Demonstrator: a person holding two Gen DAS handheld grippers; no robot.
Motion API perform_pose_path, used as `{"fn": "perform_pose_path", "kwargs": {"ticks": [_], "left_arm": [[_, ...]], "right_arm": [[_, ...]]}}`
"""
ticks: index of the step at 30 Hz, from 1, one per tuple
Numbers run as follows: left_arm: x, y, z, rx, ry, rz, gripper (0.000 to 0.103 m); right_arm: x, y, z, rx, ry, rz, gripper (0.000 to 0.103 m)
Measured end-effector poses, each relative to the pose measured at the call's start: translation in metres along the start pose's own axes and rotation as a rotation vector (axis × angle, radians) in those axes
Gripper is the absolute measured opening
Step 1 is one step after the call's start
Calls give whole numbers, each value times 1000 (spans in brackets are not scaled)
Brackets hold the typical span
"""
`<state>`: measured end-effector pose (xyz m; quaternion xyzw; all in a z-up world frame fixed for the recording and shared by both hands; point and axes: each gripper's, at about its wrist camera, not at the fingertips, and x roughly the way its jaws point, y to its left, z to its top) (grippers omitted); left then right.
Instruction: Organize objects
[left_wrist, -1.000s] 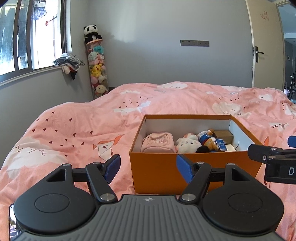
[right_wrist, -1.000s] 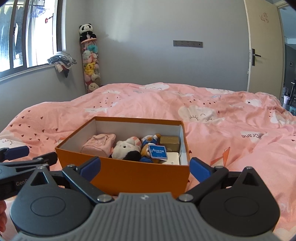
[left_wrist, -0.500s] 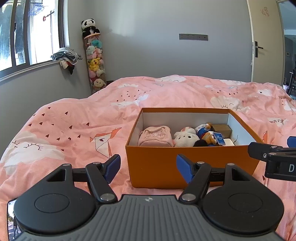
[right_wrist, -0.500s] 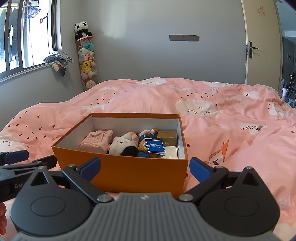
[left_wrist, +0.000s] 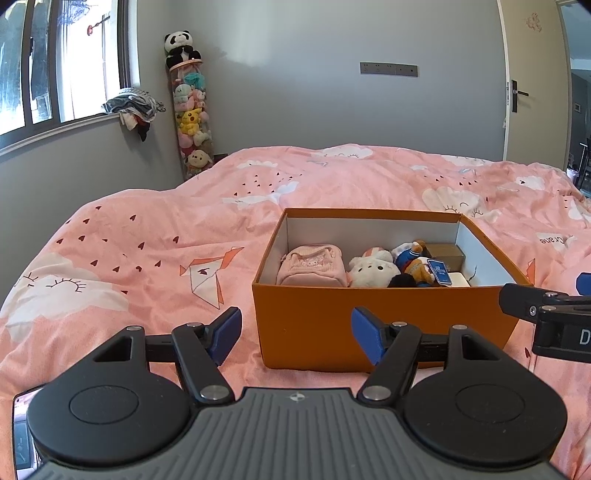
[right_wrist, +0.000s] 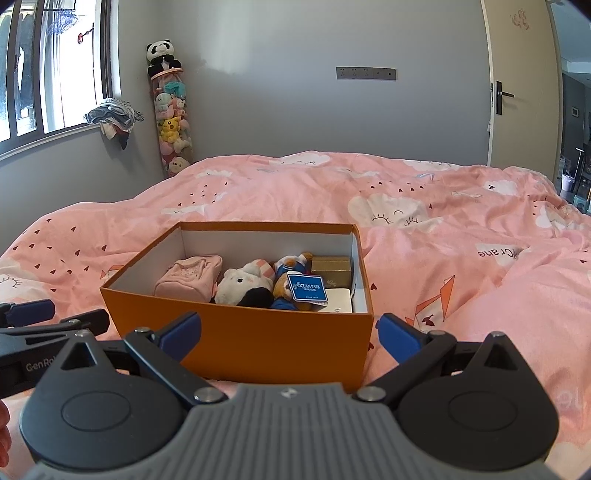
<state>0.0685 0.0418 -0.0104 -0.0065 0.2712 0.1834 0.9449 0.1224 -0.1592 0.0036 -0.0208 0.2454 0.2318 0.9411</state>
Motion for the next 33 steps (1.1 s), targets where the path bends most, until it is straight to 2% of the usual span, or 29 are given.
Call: {"fn": "perform_pose_path", "kwargs": {"ticks": [33], "left_arm": [[-5, -2, 0, -4, -17, -8, 80]], "right_arm": [[1, 0, -3, 5, 26, -1, 102]]}}
